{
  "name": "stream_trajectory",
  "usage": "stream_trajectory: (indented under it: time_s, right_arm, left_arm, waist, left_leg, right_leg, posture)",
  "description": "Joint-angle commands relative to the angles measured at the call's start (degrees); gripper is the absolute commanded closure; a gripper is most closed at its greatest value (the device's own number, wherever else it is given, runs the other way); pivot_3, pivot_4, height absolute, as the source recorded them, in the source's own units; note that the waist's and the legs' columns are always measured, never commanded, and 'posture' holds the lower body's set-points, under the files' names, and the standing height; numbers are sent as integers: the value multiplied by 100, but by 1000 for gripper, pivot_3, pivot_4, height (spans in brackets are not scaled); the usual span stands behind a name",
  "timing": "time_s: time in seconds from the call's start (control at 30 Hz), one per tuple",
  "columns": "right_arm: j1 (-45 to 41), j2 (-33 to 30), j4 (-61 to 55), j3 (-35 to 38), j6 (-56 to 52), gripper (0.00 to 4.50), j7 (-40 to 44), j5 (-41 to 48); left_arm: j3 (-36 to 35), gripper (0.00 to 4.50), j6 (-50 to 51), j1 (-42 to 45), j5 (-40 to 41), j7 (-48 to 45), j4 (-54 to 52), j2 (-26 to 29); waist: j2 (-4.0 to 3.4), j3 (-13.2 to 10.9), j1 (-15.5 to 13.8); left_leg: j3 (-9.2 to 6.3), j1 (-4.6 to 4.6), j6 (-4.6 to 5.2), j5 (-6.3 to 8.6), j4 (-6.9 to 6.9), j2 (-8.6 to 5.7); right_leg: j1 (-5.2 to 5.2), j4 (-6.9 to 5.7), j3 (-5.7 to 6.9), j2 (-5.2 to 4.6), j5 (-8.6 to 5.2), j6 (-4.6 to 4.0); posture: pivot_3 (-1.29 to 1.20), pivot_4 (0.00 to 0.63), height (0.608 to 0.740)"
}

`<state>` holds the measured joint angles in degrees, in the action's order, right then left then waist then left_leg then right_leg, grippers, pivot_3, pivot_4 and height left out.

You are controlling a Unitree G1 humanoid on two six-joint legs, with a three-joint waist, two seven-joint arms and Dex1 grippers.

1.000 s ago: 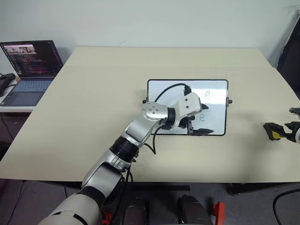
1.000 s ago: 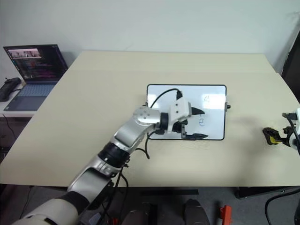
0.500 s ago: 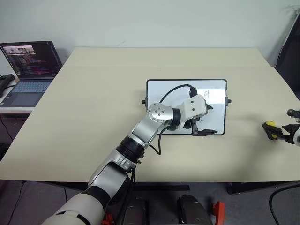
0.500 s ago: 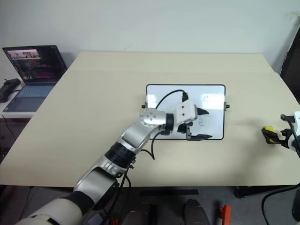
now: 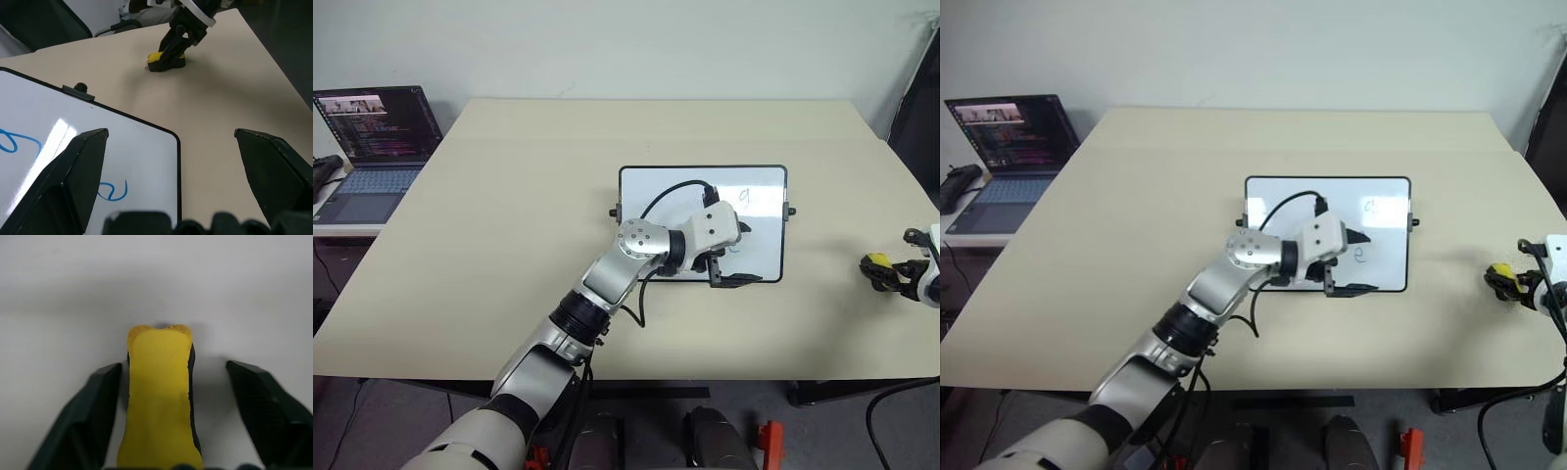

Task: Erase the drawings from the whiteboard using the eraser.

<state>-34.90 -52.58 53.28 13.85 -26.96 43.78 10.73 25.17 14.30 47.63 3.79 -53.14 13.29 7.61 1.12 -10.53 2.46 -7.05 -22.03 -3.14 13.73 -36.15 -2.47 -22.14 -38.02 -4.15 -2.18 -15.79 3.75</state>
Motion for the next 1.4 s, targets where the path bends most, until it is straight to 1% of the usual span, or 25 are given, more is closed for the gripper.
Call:
stream_trajectory:
  time_s: [0.03, 0.1, 0.13, 0.37, 0.53, 0.57, 0.67, 0.77, 0.87, 0.97, 1.07, 1.17, 1.27, 1.4]
  right_arm:
    - [-68, -15, 14, 70, 122, 2501, 29, 24]
    - [-60, -12, 21, 81, 128, 3177, 29, 33]
    - [-47, -10, 16, 86, 128, 3386, 32, 37]
    - [63, -27, -167, 113, 64, 3399, 70, 80]
    - [491, -216, -1405, 338, -191, 3399, 202, 317]
    - [672, -255, -1904, 428, -288, 3399, 229, 417]
    - [1443, -312, -4443, 854, -850, 3399, 318, 932]
    - [1820, -281, -5817, 1035, -1278, 3399, 255, 1260]
    - [1832, -276, -6742, 960, -1446, 3399, 257, 1494]
    - [1485, -261, -7065, 689, -1538, 3399, 232, 1649]
    - [1019, -143, -7209, 182, -1543, 3399, 219, 1682]
    - [742, 100, -7168, -307, -1336, 3399, 264, 1571]
    - [376, 460, -6751, -795, -913, 3399, 77, 1162]
    - [-227, 888, -5829, -1548, -231, 3399, -352, 210]
  left_arm:
    - [-139, 0, 2, 29, 33, 30, -298, -6]
    - [-142, 0, 22, 28, 31, 33, -306, -7]
    - [-143, 0, 28, 27, 31, 33, -308, -6]
    - [-157, 0, 48, 38, 28, 45, -300, -11]
    - [-488, 0, -2, 43, 143, 13, -296, 284]
    - [-593, 0, 0, 4, 153, 5, -374, 434]
    - [-1238, 0, 192, -344, 459, -235, -940, 1276]
    - [-1591, 0, 228, -581, 613, -276, -1160, 1772]
    - [-2071, 0, 173, -846, 793, -331, -1200, 2228]
    - [-2366, 0, 25, -1108, 971, -367, -1250, 2488]
    - [-2569, 0, -128, -1431, 1037, -403, -1334, 2694]
    - [-2681, 0, -217, -1836, 1041, -431, -1583, 2940]
    - [-2900, 0, -174, -2163, 1238, -312, -1866, 2997]
    - [-2831, 0, -207, -2351, 1126, -198, -1912, 3005]
  waist:
    - [0, 0, 1]
    - [0, 0, 1]
    - [0, 0, 1]
    - [0, 0, 1]
    - [-4, 1, 31]
    - [-5, 2, 40]
    - [-18, 5, 117]
    - [-21, 6, 132]
    - [-20, 5, 71]
    - [-14, 2, 30]
    - [-14, 2, 3]
    - [-11, 1, -13]
    - [-9, -1, -15]
    - [-9, -1, -15]
  left_leg:
    - [0, 0, 0, 0, 0, 0]
    - [0, 0, 0, 0, 0, 0]
    - [0, 0, 0, 0, -1, 0]
    - [0, 1, 0, 0, -1, 0]
    - [0, 0, 0, 0, -1, 2]
    - [-2, 0, 0, 0, -1, 4]
    - [-3, -2, 0, 0, 3, 15]
    - [-7, 3, -1, 1, 4, 20]
    - [-20, 1, -1, 0, -14, 22]
    - [-28, 1, 0, 1, -27, 20]
    - [-30, -1, 1, 1, -33, 20]
    - [-36, -2, 0, 1, -30, 23]
    - [-36, -7, 0, 1, -25, 22]
    - [-35, -17, 0, 1, -26, 21]
  right_leg:
    - [0, 0, 0, 0, 0, 0]
    - [1, 0, 0, 0, 0, 0]
    - [1, 0, 0, 0, 0, 0]
    - [2, -1, 0, 0, 0, 0]
    - [0, -2, -1, 0, 0, 0]
    - [0, -3, 0, 0, 0, 0]
    - [-8, -9, -1, 1, -1, 2]
    - [-7, -12, 2, 11, -1, 1]
    - [6, -11, 9, 0, -1, 2]
    - [17, -5, 15, -2, 2, 7]
    - [17, -4, 17, -4, 2, 6]
    - [15, -4, 22, -3, 3, 5]
    - [10, -1, 21, -6, 3, 5]
    - [-4, -6, 22, -8, 4, 3]
  posture:
    - [0, 150, 740]
    - [0, 150, 740]
    - [0, 150, 740]
    - [0, 150, 740]
    - [0, 150, 740]
    - [0, 150, 740]
    - [0, 150, 740]
    - [0, 150, 740]
    - [0, 150, 740]
    - [0, 150, 740]
    - [0, 150, 740]
    - [0, 150, 740]
    - [0, 150, 740]
    - [0, 150, 740]
